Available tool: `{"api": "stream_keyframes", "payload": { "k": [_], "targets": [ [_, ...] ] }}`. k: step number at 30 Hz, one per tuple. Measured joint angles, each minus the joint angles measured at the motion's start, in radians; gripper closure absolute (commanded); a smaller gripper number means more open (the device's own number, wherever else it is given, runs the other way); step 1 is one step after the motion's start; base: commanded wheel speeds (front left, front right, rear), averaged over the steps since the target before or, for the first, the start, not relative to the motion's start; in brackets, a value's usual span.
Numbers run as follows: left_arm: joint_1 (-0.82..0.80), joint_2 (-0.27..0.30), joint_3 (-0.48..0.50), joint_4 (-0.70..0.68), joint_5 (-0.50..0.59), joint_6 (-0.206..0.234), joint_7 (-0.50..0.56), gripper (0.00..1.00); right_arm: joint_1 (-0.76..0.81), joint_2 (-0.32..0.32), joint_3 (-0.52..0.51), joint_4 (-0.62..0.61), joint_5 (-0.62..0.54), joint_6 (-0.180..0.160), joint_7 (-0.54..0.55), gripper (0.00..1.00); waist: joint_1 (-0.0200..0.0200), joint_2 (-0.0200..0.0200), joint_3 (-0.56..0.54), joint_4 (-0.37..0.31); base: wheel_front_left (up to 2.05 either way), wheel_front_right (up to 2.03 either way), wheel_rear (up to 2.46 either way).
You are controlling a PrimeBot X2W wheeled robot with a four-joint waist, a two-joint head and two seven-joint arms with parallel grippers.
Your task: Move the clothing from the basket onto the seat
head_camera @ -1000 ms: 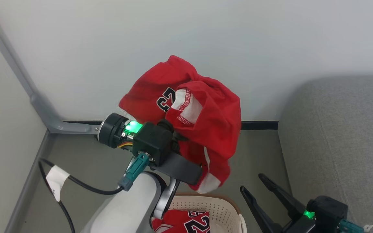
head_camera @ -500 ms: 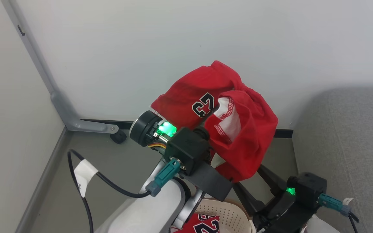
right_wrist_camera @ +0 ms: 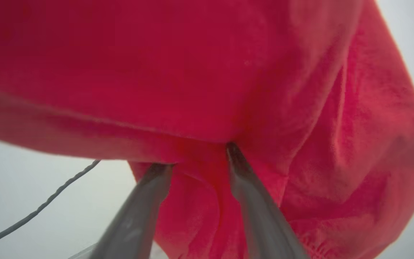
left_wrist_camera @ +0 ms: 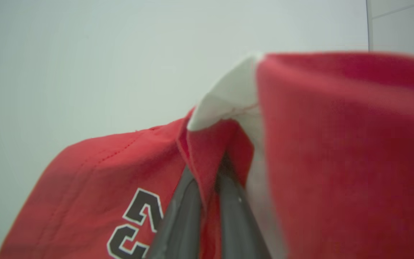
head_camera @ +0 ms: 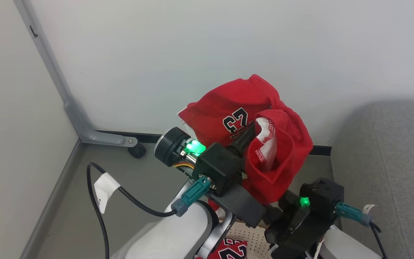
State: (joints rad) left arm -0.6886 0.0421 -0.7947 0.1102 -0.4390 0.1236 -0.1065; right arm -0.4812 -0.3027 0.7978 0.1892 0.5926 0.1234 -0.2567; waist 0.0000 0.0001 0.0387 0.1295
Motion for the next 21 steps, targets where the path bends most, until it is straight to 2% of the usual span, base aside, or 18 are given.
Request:
{"api": "stream_keyframes", "payload": {
  "k": [10, 21],
  "targets": [
    [0.000, 0.000, 0.022, 0.003, -0.001, 0.000, 0.008, 1.00, -0.007, 0.000, 0.017, 0.014, 0.032, 0.000, 0.000, 1.00, 0.0000, 0.0000, -0.003, 0.009, 0.00, 0.00, 0.00],
    [0.047, -0.001, 0.141, 0.009, 0.037, 0.001, 0.008, 1.00, 0.001, -0.011, -0.029, -0.006, 0.042, 0.000, 0.000, 1.00, 0.0000, -0.0001, -0.009, 0.008, 0.00, 0.00, 0.00]
  ]
}}
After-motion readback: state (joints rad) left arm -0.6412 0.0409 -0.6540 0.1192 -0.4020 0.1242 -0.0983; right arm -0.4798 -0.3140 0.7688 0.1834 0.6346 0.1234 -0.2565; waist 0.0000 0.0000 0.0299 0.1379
